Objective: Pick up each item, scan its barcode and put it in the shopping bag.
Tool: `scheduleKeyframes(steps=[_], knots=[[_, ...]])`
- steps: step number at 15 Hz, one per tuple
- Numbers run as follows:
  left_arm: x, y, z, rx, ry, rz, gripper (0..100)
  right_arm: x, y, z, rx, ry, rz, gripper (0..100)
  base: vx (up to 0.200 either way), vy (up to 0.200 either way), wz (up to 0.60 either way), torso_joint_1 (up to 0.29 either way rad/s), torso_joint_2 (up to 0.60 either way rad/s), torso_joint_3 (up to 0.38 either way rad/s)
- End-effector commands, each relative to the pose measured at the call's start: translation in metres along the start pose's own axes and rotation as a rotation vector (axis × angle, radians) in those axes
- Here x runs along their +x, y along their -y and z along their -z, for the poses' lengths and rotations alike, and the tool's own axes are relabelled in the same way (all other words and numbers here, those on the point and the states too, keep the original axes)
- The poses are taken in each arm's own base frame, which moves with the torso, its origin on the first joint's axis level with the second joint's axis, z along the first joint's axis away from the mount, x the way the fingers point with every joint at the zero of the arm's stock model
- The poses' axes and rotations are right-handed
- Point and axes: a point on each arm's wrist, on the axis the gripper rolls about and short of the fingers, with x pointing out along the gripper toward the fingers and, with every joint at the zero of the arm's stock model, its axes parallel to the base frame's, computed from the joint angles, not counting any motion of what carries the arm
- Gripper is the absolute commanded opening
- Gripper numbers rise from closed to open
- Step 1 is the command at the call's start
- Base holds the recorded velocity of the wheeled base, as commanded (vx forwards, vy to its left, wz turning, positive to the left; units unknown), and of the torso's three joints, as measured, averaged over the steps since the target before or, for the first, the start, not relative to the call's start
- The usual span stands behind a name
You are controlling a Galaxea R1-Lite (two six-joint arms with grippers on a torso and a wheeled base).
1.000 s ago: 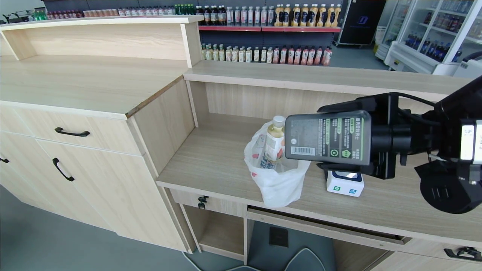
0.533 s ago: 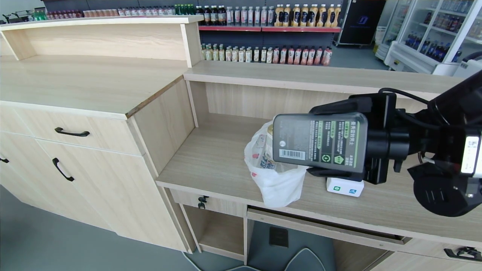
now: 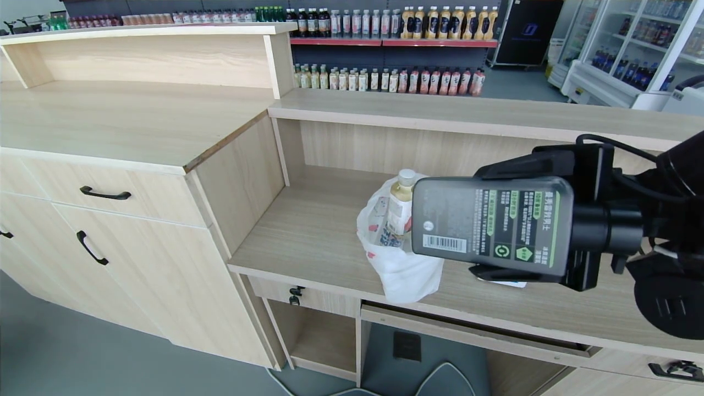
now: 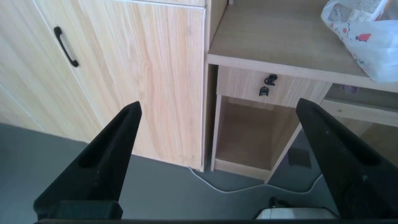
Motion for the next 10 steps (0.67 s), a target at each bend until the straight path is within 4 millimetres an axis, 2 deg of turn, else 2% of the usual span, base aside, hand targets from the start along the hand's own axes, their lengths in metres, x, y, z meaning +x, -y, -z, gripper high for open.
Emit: scheduleKeyframes(steps=[1,4,10], knots=[[0.000,0.000,0.000,0.000,0.000,0.000,100,0.008,0.001,-0.019,-0.019,0.039,-0.008,0,0.000,0.000,0.00,0.000,0.00,0.000],[0.000,0.000,0.000,0.000,0.002,0.000,100,0.019,-0.002,-0.018,-0.006,0.077,-0.019,0,0.000,0.000,0.00,0.000,0.00,0.000],[0.000,0.000,0.000,0.000,0.000,0.000,100,0.018,-0.002,-0.024,-0.008,0.082,-0.020,0,0.000,0.000,0.00,0.000,0.00,0.000]])
